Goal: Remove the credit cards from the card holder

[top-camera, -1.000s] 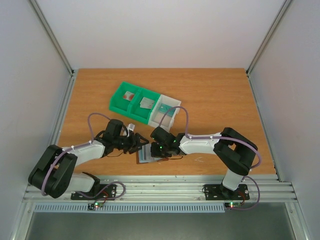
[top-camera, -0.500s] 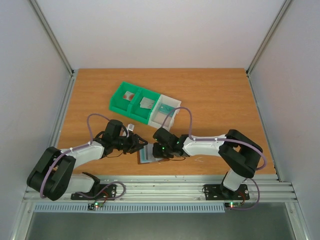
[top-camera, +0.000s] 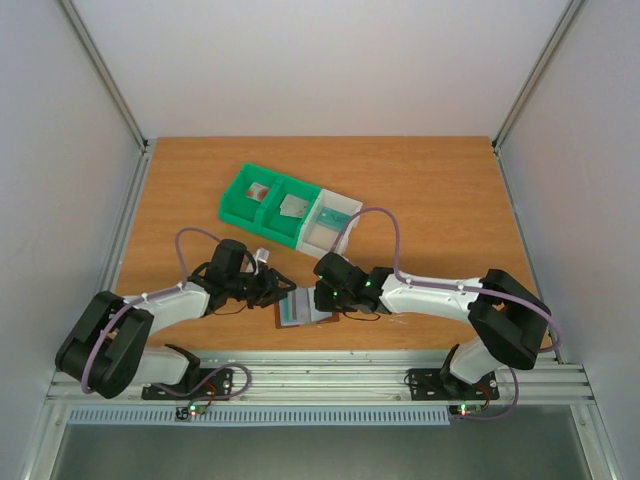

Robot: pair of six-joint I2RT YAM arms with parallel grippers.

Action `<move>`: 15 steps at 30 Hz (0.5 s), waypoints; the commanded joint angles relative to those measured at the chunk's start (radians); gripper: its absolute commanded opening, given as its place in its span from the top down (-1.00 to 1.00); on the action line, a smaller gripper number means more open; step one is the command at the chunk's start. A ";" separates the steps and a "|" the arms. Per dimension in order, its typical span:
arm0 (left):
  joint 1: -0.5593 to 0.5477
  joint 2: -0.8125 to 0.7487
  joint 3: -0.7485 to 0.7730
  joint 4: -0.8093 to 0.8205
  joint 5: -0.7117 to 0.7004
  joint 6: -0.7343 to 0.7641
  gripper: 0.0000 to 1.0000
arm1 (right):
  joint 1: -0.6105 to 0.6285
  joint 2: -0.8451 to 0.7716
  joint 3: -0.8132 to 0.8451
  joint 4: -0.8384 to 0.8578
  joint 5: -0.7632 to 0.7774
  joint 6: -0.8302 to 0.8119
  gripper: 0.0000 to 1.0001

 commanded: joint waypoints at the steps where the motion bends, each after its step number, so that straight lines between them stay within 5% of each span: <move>1: -0.013 0.010 0.010 0.062 0.019 -0.024 0.28 | 0.005 -0.030 0.002 -0.078 0.099 -0.029 0.62; 15: -0.093 0.046 0.096 0.075 0.012 -0.052 0.25 | 0.003 -0.142 -0.028 -0.135 0.193 -0.018 0.62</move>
